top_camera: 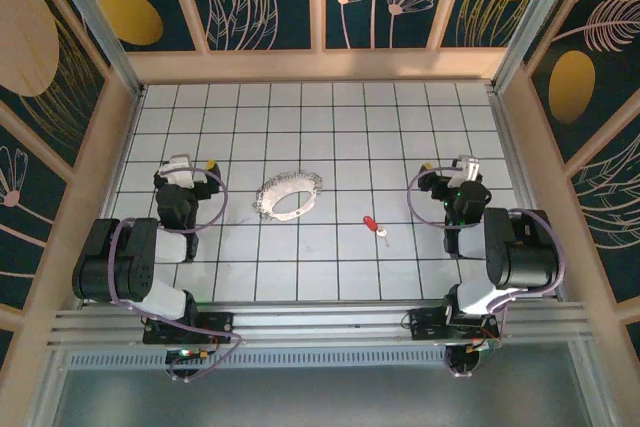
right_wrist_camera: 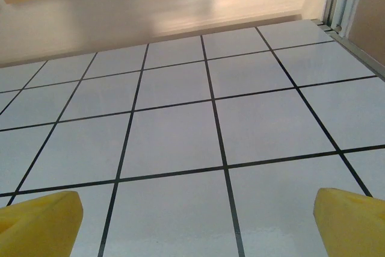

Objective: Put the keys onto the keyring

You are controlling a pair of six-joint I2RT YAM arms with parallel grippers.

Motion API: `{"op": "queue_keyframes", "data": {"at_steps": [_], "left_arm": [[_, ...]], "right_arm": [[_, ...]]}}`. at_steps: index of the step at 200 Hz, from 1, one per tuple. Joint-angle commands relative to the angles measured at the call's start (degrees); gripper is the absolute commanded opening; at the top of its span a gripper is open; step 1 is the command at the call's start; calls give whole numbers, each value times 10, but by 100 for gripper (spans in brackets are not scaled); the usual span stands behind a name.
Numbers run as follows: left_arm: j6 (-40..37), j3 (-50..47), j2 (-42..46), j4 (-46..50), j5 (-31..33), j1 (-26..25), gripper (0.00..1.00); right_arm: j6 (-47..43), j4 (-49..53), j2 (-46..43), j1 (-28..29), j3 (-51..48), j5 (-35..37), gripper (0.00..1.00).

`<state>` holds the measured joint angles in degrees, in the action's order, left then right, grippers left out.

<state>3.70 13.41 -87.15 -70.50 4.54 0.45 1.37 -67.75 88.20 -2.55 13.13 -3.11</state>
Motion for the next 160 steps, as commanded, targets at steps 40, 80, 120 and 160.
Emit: {"op": "queue_keyframes", "data": {"at_steps": [40,80,120,160], "left_arm": [[10,2,2,-23,1,2,99],[9,2,1,-22,2,2,99],[10,2,1,-22,2,2,99],[9,6,0,-15,2,2,99]], "right_arm": [[-7,-27,-1,-2,7,-11,99],[-7,-27,-1,-3,7,-11,99],[-7,-27,-1,-2,7,-11,99],[-6,-27,-1,-4,8,-13,99]]}}
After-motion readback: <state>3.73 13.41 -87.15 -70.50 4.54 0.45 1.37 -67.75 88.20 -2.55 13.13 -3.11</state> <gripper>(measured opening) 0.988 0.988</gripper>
